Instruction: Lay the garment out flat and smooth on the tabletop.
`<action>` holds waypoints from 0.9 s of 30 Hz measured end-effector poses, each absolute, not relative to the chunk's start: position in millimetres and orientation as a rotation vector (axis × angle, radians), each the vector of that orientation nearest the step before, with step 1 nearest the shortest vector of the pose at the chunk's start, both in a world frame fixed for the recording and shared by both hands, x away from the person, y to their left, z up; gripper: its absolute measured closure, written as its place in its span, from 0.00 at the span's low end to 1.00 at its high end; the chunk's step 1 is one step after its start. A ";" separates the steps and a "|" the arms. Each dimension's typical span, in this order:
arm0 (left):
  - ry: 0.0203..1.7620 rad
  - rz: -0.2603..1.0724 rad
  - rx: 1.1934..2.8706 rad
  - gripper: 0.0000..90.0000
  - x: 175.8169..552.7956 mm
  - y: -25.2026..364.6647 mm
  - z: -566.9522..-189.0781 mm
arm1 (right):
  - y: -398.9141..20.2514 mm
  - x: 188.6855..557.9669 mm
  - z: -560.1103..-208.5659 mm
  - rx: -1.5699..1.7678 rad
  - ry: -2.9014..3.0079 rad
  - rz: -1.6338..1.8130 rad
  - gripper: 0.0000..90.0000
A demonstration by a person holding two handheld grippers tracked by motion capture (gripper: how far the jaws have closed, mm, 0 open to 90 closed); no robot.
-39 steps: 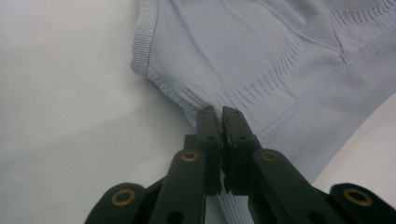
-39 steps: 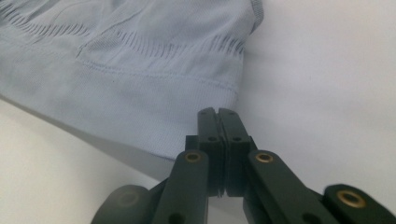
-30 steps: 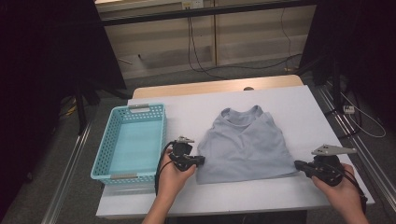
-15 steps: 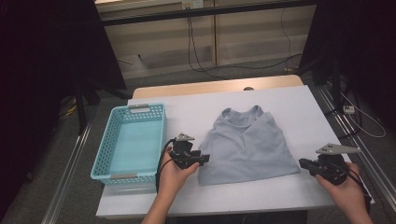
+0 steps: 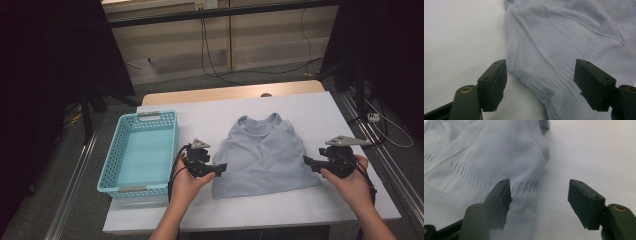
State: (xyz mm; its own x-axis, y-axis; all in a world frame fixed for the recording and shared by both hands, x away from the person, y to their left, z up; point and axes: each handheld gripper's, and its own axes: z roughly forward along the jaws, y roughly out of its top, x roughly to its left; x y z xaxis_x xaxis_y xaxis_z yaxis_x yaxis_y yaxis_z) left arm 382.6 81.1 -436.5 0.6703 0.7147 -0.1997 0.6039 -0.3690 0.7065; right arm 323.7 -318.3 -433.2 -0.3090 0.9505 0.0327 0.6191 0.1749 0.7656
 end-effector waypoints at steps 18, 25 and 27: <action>0.999 0.187 2.104 0.25 384.0 78.0 -436.3 | -285.6 400.6 -406.2 1.464 1.967 0.998 0.44; 0.997 0.182 2.107 0.25 383.1 77.6 -436.3 | -268.9 423.3 -410.3 1.477 1.989 0.993 0.67; 0.994 0.175 2.107 0.26 382.9 78.7 -435.4 | -266.0 426.5 -420.5 1.493 2.033 0.909 0.78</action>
State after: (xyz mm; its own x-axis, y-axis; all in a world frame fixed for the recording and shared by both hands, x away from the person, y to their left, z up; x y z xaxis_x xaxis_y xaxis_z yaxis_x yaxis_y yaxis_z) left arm 382.9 78.7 -435.4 0.6839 0.7037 -0.1926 0.5959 -0.3865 0.7040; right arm 426.5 -266.0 -420.5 -0.3080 0.9511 0.0210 0.6501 0.1943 0.7346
